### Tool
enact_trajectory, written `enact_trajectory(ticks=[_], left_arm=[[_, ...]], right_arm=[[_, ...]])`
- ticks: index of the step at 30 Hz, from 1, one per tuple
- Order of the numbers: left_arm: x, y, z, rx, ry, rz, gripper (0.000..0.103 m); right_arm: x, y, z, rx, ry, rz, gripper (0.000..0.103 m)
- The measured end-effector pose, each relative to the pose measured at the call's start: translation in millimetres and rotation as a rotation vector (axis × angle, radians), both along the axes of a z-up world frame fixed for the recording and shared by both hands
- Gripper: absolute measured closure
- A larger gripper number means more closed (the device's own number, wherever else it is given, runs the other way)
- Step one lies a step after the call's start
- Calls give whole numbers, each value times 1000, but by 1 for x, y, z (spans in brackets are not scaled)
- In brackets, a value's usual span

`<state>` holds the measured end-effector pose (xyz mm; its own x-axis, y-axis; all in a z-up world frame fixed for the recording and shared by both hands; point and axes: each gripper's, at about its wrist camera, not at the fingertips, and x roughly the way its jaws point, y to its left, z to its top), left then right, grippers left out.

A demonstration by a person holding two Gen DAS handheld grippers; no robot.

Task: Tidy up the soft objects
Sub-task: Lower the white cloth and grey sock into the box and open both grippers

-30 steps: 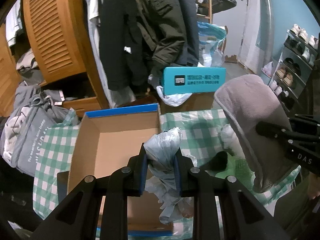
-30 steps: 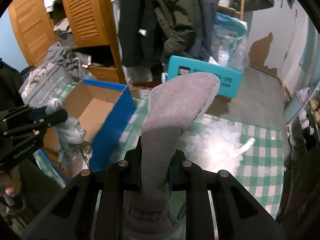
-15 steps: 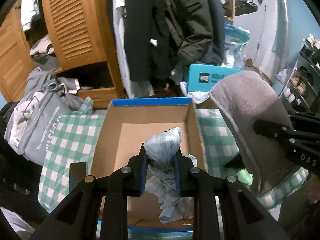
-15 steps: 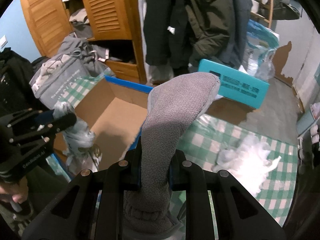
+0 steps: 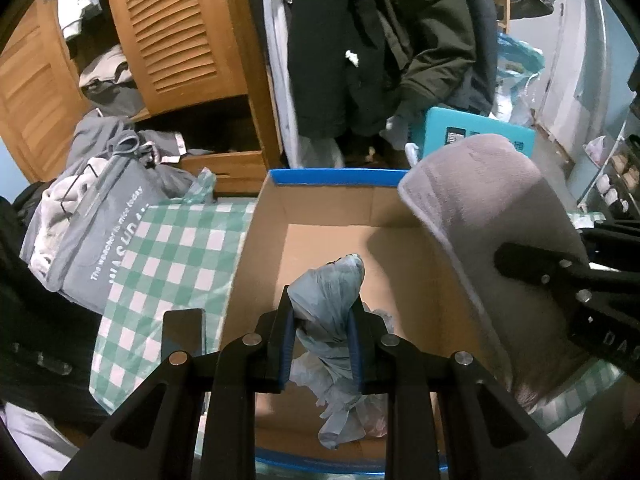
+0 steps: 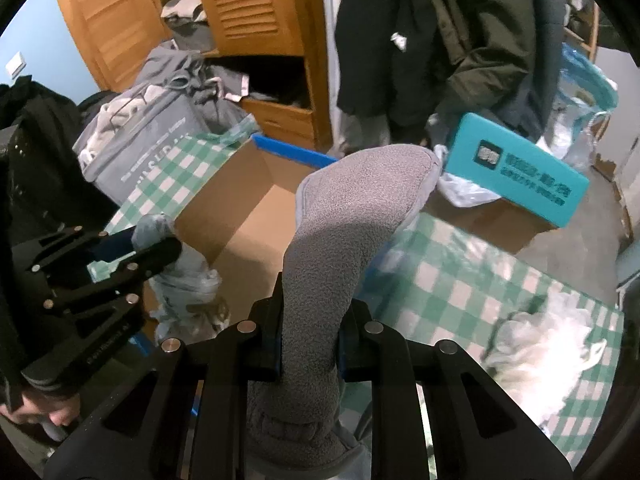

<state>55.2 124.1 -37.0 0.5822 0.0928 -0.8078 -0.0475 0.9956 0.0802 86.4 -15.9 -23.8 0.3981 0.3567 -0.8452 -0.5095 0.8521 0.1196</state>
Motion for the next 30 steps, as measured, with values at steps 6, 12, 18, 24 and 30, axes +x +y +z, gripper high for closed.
enact_trajectory(ticks=[6, 12, 18, 24, 30], left_arm=[[2, 8, -6, 7, 15, 21, 80], [6, 13, -12, 25, 38, 35, 78], [5, 18, -11, 10, 47, 55, 56], [2, 12, -4, 70, 5, 57, 35], [0, -1, 3, 70, -10, 16, 35]], right_arm=[[4, 23, -11, -8, 30, 29, 86], [6, 37, -22, -38, 49, 51, 86], [9, 36, -24, -41, 48, 28, 56], [9, 20, -20, -29, 31, -16, 37], [7, 2, -18, -45, 17, -52, 33]])
